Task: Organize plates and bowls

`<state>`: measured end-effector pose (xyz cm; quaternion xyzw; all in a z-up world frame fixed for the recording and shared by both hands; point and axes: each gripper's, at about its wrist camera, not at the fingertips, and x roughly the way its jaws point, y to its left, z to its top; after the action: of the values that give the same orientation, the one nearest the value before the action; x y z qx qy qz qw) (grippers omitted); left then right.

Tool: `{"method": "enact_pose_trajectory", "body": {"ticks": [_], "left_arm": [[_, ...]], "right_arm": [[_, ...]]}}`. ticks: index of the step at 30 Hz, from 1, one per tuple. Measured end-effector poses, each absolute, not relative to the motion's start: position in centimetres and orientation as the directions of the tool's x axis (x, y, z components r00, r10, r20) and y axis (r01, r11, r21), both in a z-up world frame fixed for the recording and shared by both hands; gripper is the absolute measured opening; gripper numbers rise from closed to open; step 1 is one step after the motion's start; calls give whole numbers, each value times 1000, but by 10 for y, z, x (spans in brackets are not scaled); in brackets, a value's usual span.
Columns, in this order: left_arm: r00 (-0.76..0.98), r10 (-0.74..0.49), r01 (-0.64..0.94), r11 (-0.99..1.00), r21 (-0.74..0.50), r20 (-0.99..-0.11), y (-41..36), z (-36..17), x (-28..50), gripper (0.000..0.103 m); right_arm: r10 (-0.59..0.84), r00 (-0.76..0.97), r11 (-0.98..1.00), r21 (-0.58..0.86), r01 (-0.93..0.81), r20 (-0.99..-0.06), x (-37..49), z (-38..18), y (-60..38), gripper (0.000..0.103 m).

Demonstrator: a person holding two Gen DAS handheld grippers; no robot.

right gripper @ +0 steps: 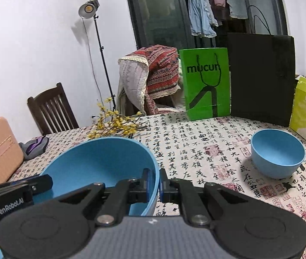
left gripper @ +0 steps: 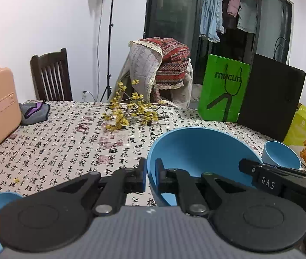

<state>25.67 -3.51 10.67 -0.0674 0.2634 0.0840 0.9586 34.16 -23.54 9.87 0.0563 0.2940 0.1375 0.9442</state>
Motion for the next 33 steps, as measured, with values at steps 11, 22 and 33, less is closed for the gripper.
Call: {"method": "enact_pose_trajectory", "body": {"ticks": [11, 22, 33], "left_arm": [[837, 163, -245, 965, -92, -523, -16, 104, 233, 8], [830, 207, -297, 950, -96, -518, 6, 103, 214, 8], [817, 256, -352, 931, -96, -516, 33, 101, 194, 8]], "right_arm": [[333, 773, 943, 187, -275, -539, 328, 97, -214, 8], [384, 752, 923, 203, -327, -536, 319, 95, -190, 8], [434, 724, 899, 211, -383, -536, 311, 91, -158, 8]]}}
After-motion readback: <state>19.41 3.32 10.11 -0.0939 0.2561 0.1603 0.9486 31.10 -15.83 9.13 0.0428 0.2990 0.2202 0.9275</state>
